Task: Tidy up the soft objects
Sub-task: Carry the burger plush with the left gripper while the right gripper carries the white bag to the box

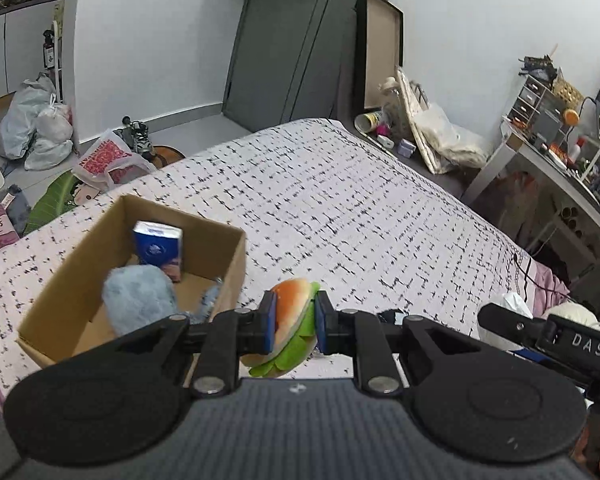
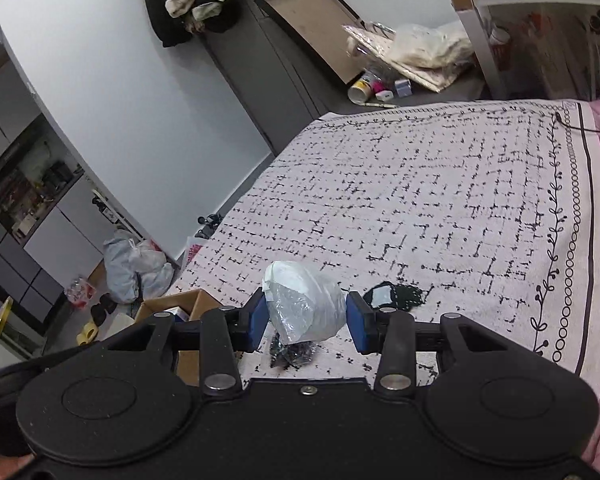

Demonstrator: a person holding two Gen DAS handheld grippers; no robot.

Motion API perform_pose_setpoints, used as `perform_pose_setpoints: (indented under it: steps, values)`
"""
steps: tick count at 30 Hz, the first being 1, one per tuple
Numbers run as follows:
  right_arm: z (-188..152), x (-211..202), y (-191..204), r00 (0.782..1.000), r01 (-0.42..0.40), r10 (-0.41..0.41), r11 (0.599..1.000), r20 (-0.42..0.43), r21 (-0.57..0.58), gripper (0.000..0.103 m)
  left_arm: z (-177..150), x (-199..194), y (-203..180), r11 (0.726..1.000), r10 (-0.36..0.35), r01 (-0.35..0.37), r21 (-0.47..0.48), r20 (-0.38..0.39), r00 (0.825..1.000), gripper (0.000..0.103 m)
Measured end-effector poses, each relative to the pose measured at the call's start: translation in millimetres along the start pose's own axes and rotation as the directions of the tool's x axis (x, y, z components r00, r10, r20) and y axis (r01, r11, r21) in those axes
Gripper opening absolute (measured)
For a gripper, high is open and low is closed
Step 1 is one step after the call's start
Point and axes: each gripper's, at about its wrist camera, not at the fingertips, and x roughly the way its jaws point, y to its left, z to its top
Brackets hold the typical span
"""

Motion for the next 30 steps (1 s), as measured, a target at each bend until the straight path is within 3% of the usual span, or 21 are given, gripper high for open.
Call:
perform_pose_setpoints:
  steps: [12, 30]
  values:
    - [0, -2, 20, 0.999, -0.001, 0.002, 1.000, 0.045, -0.023, 0.040, 20, -12, 41, 0.999, 0.015, -0.014, -0.041, 0.025, 1.000, 0.019]
    - [-14, 32, 76, 1.000, -0.008, 0.009, 0.991, 0.003, -0.135, 0.040, 31, 7, 121, 0.984, 0.078, -0.079, -0.157, -0.017, 0.997, 0.019]
